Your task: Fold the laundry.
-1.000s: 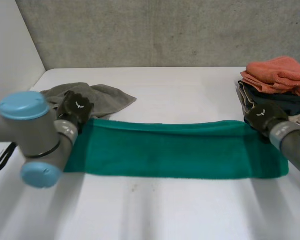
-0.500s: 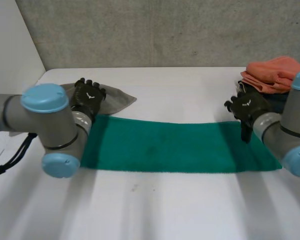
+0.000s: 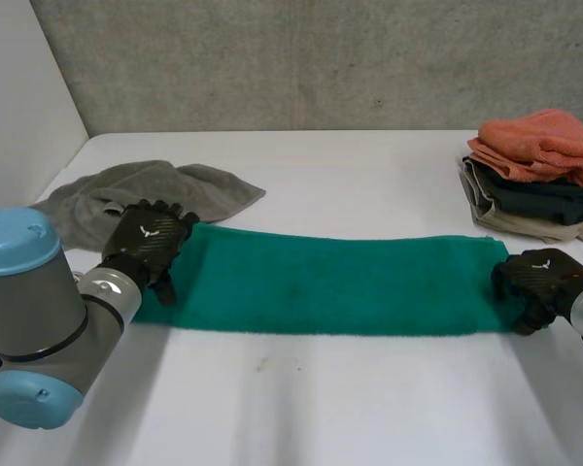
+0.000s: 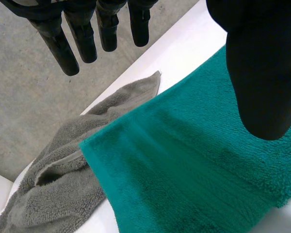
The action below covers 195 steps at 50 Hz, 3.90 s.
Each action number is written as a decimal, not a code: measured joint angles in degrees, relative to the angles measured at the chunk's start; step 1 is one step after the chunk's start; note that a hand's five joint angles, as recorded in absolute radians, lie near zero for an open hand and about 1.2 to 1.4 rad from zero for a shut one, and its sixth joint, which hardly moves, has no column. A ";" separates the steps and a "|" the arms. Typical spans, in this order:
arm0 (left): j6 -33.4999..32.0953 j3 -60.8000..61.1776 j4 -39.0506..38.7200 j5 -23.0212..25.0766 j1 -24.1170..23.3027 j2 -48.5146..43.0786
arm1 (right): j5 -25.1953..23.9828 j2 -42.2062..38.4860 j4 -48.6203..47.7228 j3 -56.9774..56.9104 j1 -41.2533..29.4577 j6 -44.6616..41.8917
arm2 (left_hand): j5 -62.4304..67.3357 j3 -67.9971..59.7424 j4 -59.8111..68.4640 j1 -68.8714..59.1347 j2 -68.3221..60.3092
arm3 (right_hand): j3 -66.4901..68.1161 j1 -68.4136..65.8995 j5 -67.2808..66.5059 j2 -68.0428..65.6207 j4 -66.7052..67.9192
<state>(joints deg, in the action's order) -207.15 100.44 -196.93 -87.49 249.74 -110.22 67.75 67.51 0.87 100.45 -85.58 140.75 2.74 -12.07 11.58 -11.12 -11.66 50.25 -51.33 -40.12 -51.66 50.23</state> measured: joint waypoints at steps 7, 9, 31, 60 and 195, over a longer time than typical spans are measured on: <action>-0.18 -0.24 -0.04 -0.25 -0.16 0.23 | 1.37 -1.40 -5.02 0.26 1.09 -0.32 | 0.00 0.00 0.00 0.00 0.00 | 17.59 -13.88 -16.71 -15.73 18.19; -0.19 -0.25 -0.02 -0.30 -0.17 0.56 | 1.91 -1.18 -5.88 0.33 2.03 -0.64 | 0.00 0.00 0.00 0.00 0.00 | 17.61 -13.88 -16.71 -15.73 18.27; 1.01 2.41 0.16 -0.01 0.23 6.96 | -10.19 3.04 0.14 1.40 10.62 -4.14 | 0.00 0.00 0.00 0.00 0.00 | -23.46 24.18 24.70 25.14 -23.81; 4.25 2.74 0.07 0.22 0.22 6.77 | -9.71 -2.63 -7.07 3.19 7.65 -0.76 | 0.00 0.00 0.00 0.00 0.00 | 17.49 -12.50 -16.13 -15.56 18.02; 4.77 -20.56 -4.71 -7.54 -22.21 -20.41 | 13.21 -4.30 -18.98 0.47 -34.08 5.99 | 0.47 -0.44 0.52 -0.54 -0.49 | 5.64 -4.14 -5.13 -4.14 5.74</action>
<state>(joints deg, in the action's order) -202.37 79.88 -201.64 -95.02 227.53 -130.62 80.95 63.21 -18.11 100.92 -119.66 146.74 3.21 -12.51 12.09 -11.66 -12.14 55.88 -55.47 -45.25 -55.80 55.96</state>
